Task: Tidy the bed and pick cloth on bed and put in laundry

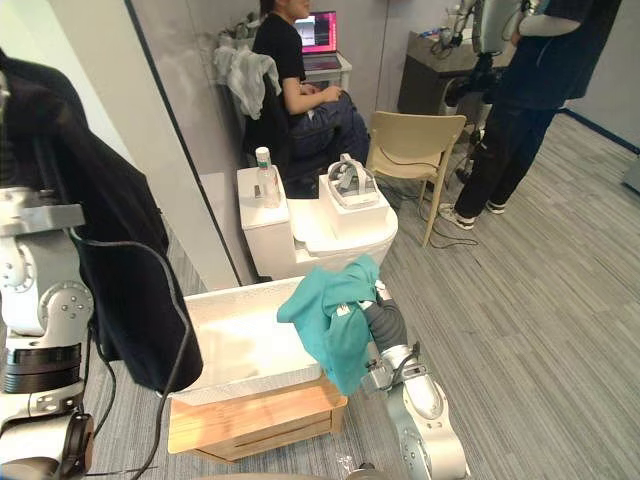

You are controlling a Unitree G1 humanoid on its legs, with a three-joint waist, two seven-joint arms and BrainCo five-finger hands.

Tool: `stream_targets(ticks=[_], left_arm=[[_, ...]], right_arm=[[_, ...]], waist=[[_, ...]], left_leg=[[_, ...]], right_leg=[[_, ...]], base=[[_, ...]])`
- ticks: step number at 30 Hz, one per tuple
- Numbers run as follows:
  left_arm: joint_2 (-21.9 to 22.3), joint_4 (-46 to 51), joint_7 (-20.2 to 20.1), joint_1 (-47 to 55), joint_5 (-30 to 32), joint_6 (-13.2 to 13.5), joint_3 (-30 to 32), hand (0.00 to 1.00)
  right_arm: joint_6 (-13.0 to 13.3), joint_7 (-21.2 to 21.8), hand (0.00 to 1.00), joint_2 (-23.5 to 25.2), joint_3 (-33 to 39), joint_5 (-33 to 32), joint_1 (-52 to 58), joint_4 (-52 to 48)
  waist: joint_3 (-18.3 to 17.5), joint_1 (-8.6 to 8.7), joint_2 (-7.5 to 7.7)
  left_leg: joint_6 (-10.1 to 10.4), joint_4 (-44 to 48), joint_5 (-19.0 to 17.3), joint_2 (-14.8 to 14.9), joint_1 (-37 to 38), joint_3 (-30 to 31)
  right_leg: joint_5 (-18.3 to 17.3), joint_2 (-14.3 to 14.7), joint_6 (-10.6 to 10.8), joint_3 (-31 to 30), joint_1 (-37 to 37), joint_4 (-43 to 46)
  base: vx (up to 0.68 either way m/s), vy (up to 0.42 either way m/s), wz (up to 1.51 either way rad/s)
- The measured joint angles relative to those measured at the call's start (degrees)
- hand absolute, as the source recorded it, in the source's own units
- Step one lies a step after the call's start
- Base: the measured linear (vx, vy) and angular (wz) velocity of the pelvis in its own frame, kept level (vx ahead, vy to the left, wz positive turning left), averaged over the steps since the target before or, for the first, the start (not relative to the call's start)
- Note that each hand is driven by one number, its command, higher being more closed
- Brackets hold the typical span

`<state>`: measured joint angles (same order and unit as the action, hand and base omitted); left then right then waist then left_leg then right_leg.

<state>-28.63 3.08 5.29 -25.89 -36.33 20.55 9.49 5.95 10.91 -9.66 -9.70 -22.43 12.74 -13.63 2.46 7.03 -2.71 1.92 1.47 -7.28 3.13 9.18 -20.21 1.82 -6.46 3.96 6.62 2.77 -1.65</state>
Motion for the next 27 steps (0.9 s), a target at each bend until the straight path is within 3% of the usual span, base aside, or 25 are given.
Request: stream_targets(ticks=[7, 13, 19, 27], left_arm=[[2.5, -5.9, -2.4, 0.5, 1.6, -2.5, -4.5, 1.0], [13.5, -5.7, -7.8, 14.9, 3.5, -4.7, -11.3, 1.0], [19.2, -1.0, -13.2, 29.1, 8.9, -4.2, -18.3, 1.0], [19.5, -0.1, -15.7, 32.7, 8.9, -2.3, -18.6, 1.0]], right_arm=[[0.0, 2.4, 1.0, 0.0, 0.0, -2.1, 4.1, 0.0], [0.0, 3.7, 1.0, 0.3, -0.5, -2.1, 7.1, -0.1], [0.1, 4.4, 1.0, 0.7, 0.0, -2.1, 10.7, -0.2], [0.8, 4.6, 1.0, 0.7, 0.0, -2.3, 12.3, -0.2]], waist=[[-0.2, 1.71, -0.27], [-0.6, 2.64, -0.92], [-0.5, 1.4, -1.18], [-0.4, -0.17, -1.7]], left_leg=[[0.4, -1.4, 0.4, 0.6, 1.0, -2.1], [0.6, -2.2, 0.5, 0.9, 1.1, -3.0], [0.6, -2.6, 0.5, 1.3, 1.3, -3.0], [0.8, -3.1, 0.6, 1.5, 1.8, -2.4]], right_leg=[[0.5, 1.1, -0.4, -2.0, -0.3, -0.4], [1.4, 1.8, -0.4, -3.0, -0.3, -2.0], [1.4, 2.2, -0.4, -3.0, -0.1, -2.2], [1.0, 2.3, -0.2, -2.7, 0.7, -2.2]], base=[[-0.04, -0.037, -0.16], [-0.01, -0.029, -0.09], [-0.01, -0.028, 0.0], [-0.05, -0.034, 0.04]])
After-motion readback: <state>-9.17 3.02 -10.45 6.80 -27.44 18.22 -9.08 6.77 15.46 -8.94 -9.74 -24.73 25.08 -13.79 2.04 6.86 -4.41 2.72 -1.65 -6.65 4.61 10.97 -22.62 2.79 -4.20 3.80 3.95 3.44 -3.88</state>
